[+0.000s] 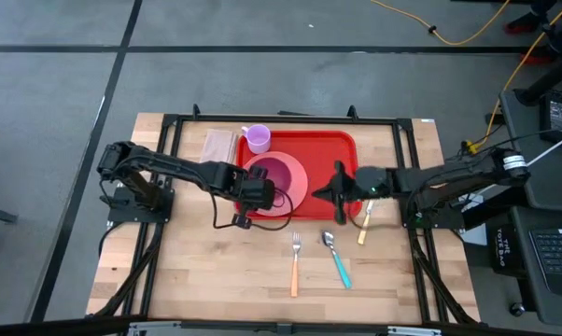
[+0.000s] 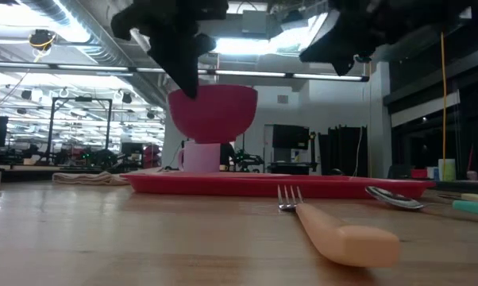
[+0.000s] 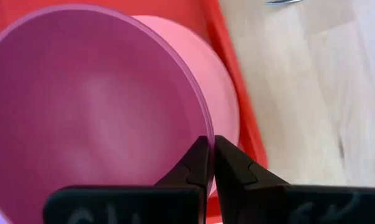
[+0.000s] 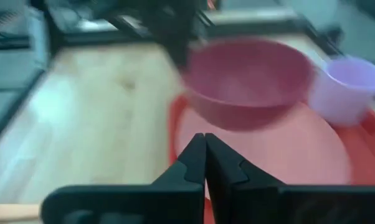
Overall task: Set up tray
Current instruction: Put the pink bowl on the pink plate on the red tray
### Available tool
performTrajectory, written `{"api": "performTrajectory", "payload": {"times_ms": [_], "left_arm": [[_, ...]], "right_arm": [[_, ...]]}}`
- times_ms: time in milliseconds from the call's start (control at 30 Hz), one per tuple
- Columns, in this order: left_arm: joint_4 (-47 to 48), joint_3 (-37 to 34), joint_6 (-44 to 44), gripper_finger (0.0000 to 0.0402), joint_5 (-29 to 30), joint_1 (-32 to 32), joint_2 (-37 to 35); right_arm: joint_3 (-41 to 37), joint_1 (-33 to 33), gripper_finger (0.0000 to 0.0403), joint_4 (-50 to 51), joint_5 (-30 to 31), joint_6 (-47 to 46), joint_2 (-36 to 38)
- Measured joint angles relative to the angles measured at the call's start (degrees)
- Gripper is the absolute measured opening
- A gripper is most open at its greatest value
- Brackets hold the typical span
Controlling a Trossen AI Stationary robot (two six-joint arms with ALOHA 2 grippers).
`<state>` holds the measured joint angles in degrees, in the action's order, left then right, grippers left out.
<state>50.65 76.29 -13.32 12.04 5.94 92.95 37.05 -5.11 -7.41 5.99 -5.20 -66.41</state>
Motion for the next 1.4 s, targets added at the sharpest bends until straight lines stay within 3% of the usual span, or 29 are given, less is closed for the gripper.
{"api": "performTrajectory", "payload": {"times_ms": [100, 300, 1400], "left_arm": [[-1.27, 0.00, -1.82, 0.0002, -2.39, -1.68, -0.02], [-2.89, 0.00, -1.96, 0.0002, -5.37, -6.09, 0.49], [-4.14, 0.00, -2.66, 0.0002, -4.12, -8.79, 10.29]], "right_arm": [[-4.96, -1.59, 0.0005, -9.27, -0.15, 1.23, 0.00], [-10.55, -2.51, 0.0004, -15.57, 0.44, 1.26, -0.07], [-11.07, -2.49, 0.0009, -15.30, 0.53, 1.17, -0.24]]}}
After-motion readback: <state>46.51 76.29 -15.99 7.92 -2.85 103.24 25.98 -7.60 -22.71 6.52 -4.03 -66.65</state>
